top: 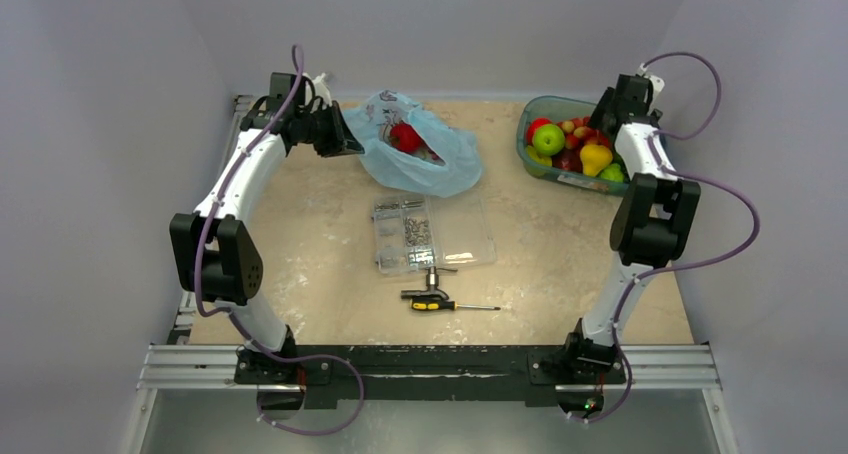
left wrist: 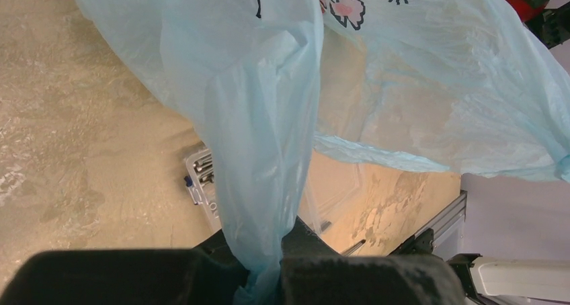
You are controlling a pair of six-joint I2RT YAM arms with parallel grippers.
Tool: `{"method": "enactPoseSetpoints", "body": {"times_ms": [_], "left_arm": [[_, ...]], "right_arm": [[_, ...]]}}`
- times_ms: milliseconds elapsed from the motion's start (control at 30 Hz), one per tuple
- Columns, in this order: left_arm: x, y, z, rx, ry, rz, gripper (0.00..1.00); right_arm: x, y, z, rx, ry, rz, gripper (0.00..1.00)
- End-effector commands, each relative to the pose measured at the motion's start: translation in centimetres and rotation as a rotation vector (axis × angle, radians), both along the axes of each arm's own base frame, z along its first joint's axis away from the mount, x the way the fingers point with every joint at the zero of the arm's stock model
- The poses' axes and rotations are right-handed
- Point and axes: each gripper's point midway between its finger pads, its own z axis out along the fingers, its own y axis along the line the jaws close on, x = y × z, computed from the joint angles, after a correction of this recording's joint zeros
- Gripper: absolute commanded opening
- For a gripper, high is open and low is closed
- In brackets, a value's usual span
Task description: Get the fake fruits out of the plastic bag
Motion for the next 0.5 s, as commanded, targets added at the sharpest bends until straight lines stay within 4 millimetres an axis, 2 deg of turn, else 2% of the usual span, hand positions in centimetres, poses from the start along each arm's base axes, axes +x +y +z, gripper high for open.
{"method": "enactPoseSetpoints", "body": {"times_ms": [0,133,267,367,467], "left_arm": [[-0.1,0.1,1.8,-0.001,-0.047,-0.013,0.00],[-0.3,0.1,2.0,-0.001,-0.053,-0.012,0.00],[-0.4,0.0,2.2,-0.009,-0.054,-0.013,0.00],[-0.5,-0.2,2.0,-0.016,-0.047,-0.019,0.00],[-0.6,-0.5,2.0,-0.021,-0.044,-0.023,0.00]], "right_arm": [[0.1,0.1,3.8,-0.097,-0.024,0.002,0.86],[-1.8,-0.8,3.8,-0.123,0.013,-0.087,0.95],[-3.6,-1.1,4.2,-0.154,0.025,-0.129,0.97],[-4.5,0.0,6.1,-0.219,0.008,-0.127,0.98],[-4.2,3.3,8.4,-0.220,-0.050,-0.064,0.98]]}}
